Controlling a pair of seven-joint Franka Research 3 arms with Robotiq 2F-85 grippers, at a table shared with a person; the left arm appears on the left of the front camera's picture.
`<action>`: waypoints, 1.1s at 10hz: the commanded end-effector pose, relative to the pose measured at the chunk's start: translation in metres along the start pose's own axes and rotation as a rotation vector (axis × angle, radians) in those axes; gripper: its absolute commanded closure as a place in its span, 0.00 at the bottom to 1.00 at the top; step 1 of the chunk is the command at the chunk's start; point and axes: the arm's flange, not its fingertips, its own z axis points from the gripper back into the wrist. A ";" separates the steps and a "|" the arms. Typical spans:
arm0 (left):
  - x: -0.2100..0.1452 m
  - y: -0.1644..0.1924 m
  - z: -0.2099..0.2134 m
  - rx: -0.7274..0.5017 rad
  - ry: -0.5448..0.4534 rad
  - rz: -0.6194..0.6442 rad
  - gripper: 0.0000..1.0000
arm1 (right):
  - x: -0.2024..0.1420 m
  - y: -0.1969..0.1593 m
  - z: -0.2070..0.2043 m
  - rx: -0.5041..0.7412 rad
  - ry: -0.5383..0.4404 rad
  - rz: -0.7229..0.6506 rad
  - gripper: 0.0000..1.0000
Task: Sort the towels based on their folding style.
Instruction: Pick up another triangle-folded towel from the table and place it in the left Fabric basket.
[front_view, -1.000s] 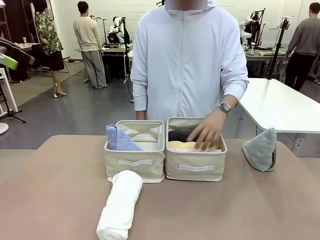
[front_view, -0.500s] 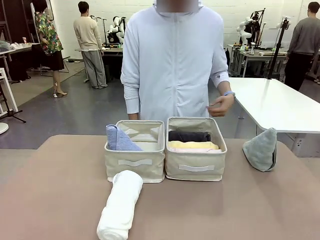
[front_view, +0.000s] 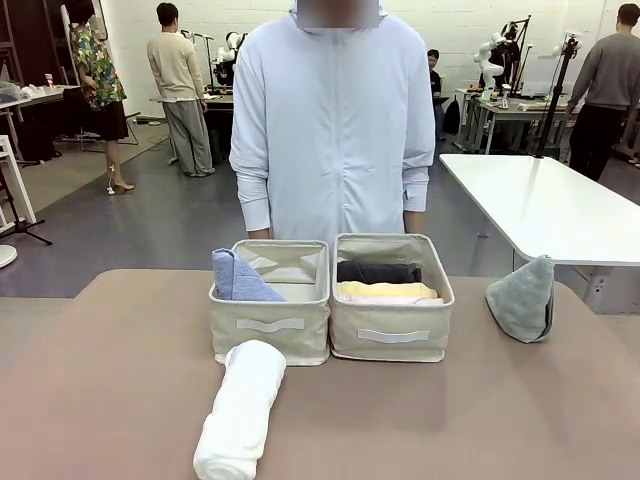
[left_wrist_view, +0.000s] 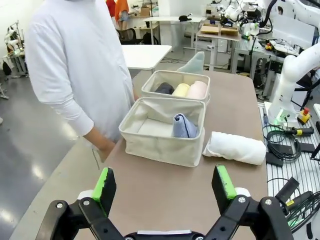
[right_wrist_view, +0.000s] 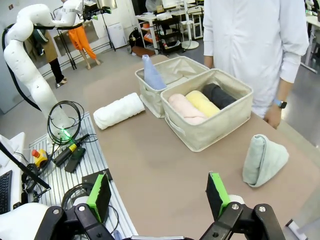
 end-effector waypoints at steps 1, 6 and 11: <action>0.005 0.000 0.006 0.021 -0.009 -0.011 0.00 | 0.002 -0.002 0.000 0.009 -0.026 0.014 0.00; 0.005 0.000 0.006 0.021 -0.009 -0.011 0.00 | 0.036 0.002 -0.057 -0.049 0.241 -0.010 0.00; 0.005 0.000 0.006 0.021 -0.009 -0.011 0.00 | 0.083 -0.025 -0.191 -0.312 0.618 -0.227 0.00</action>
